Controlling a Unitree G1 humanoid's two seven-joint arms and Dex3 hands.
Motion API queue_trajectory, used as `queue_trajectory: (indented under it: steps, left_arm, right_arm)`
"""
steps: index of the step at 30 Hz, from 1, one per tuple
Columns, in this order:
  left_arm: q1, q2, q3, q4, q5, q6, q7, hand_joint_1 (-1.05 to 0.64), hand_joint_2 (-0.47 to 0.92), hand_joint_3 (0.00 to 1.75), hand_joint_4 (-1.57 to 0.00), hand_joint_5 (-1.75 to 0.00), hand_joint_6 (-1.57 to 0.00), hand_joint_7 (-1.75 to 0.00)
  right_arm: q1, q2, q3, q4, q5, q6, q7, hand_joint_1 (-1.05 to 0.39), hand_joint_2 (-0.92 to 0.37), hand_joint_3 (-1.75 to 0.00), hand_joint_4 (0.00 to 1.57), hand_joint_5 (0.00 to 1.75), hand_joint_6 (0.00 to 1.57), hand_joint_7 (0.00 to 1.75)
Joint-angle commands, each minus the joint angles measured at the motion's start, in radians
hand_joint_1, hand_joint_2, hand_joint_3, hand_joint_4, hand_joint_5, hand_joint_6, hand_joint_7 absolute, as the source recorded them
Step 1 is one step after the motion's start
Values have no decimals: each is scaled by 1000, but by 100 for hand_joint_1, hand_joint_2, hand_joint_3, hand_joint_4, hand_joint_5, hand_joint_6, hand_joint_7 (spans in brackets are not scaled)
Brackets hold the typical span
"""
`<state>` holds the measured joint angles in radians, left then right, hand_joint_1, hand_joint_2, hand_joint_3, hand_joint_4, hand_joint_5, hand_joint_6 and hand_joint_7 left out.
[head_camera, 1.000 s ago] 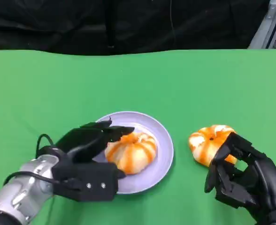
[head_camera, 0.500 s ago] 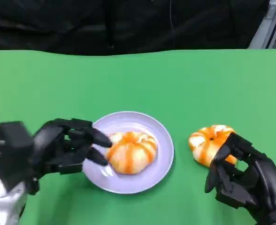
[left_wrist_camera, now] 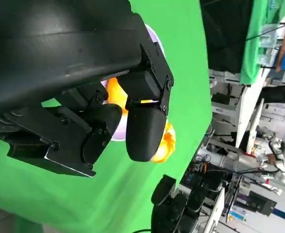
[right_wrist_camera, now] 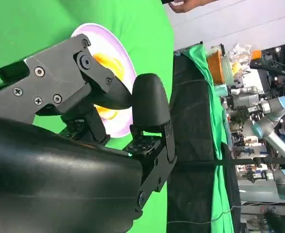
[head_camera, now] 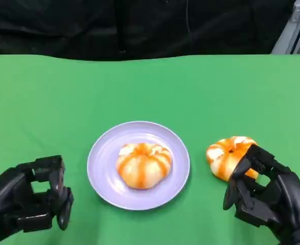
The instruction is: Grasp the bread from the table and place it into the plate.
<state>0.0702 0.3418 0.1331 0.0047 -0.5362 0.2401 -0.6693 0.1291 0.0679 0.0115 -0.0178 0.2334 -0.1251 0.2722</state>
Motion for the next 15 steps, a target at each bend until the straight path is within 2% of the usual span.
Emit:
queue_trajectory:
  steps: [1, 10, 15]
  left_arm:
    - [-13, 5, 10, 42, 2, 17, -18, 9, 71, 124, -94, -175, -78, -175]
    - [-25, 2, 5, 84, 15, 21, -41, 7, 62, 136, -94, -175, -79, -175]
    - [-31, 0, 8, 88, 20, 26, -30, 9, 64, 133, -94, -175, -79, -175]
  right_arm:
    - [-4, -18, -15, 15, 7, -18, 10, -11, -58, -117, 84, 175, 63, 171]
    - [-5, -15, -17, 14, 11, -7, 10, -12, -58, -116, 84, 175, 64, 172]
    - [-5, -13, -14, 15, 7, -14, 9, -11, -59, -116, 85, 175, 64, 171]
